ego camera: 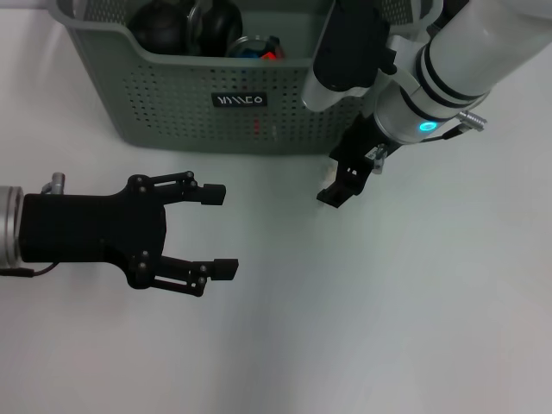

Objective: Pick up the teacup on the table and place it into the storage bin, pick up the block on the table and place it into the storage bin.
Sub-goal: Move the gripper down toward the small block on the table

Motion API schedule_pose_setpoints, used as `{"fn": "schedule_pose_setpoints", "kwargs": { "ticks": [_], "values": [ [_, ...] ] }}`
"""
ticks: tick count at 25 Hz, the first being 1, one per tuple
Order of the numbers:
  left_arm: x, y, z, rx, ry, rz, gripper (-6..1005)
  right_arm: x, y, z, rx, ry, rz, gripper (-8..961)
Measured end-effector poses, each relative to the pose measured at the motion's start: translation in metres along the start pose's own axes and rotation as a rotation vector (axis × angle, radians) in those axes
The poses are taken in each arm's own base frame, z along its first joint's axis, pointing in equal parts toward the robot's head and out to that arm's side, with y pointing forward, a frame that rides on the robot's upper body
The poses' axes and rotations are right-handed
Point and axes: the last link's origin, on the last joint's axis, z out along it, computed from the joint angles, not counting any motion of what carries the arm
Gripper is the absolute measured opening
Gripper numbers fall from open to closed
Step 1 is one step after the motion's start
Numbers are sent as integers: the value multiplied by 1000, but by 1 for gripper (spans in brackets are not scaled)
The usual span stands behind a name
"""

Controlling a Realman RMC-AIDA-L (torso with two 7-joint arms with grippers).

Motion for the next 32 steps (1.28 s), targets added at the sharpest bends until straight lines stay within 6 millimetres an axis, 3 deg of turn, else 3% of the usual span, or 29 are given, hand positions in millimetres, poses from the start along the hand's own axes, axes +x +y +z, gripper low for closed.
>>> {"fn": "schedule_pose_setpoints", "kwargs": {
  "ticks": [18,32],
  "values": [
    [0,0,0,-1,0,0,939,3,4,1,-32,-7,17,746],
    [1,-1,1,0,0,-9,939,1,-4,-3,-9,-37,44,746]
  ]
}}
